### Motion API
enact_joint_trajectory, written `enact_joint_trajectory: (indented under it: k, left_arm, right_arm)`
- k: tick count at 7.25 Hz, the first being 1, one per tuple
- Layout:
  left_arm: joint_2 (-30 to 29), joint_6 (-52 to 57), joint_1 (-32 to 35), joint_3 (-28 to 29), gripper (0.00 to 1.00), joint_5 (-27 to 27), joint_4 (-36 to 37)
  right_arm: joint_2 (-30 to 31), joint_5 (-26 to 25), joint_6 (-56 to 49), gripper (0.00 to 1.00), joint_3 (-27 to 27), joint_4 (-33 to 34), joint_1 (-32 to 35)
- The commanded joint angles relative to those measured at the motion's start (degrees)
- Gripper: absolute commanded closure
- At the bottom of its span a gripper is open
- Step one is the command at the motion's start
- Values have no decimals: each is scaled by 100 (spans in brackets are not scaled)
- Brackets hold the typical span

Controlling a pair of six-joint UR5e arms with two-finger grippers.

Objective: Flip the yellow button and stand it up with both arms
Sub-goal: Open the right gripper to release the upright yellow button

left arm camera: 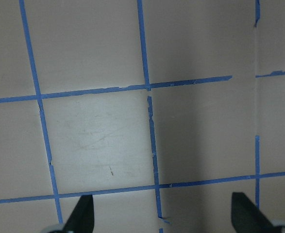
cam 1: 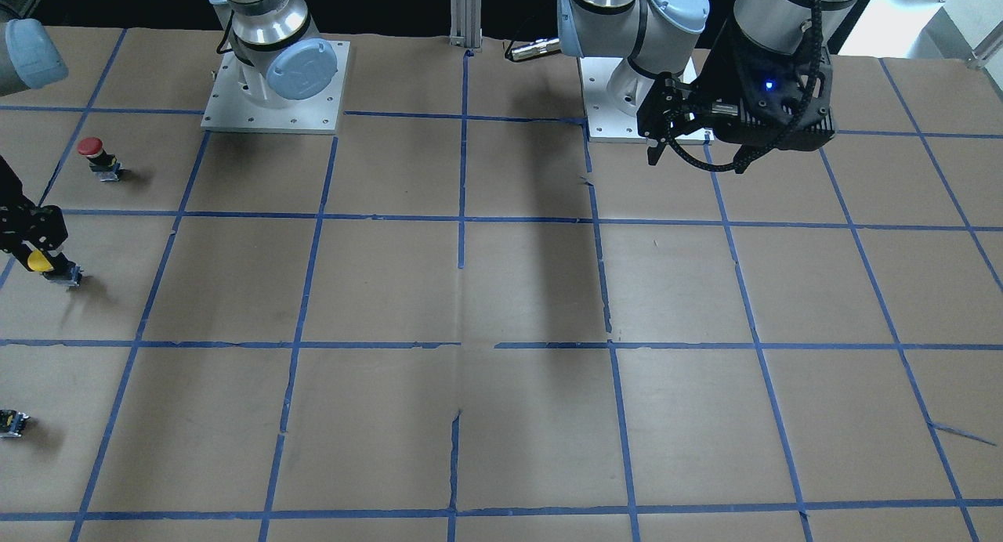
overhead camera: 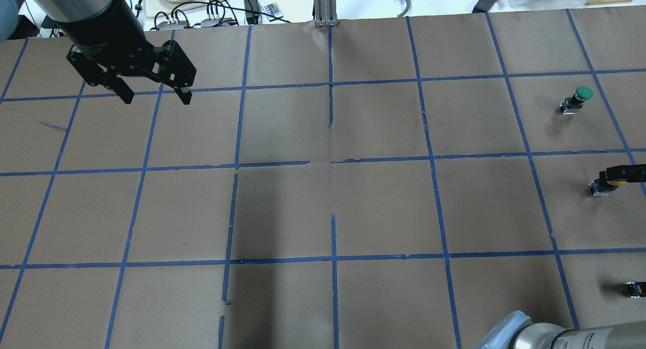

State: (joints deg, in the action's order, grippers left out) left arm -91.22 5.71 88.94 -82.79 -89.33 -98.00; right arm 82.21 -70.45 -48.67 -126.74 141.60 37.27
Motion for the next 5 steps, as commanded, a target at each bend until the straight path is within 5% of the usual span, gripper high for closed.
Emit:
enact_joint_trajectory:
  k: [1, 3, 5]
  left_arm:
    - [8, 0, 0, 0, 0, -5, 0]
    - [8, 0, 0, 0, 0, 3, 0]
    - [8, 0, 0, 9, 0, 3, 0]
  right_arm:
    - [-3, -13, 15, 28, 0, -18, 0]
    - [23, -126, 24, 6, 17, -36, 0]
    - [93, -863, 68, 1, 175, -106, 26]
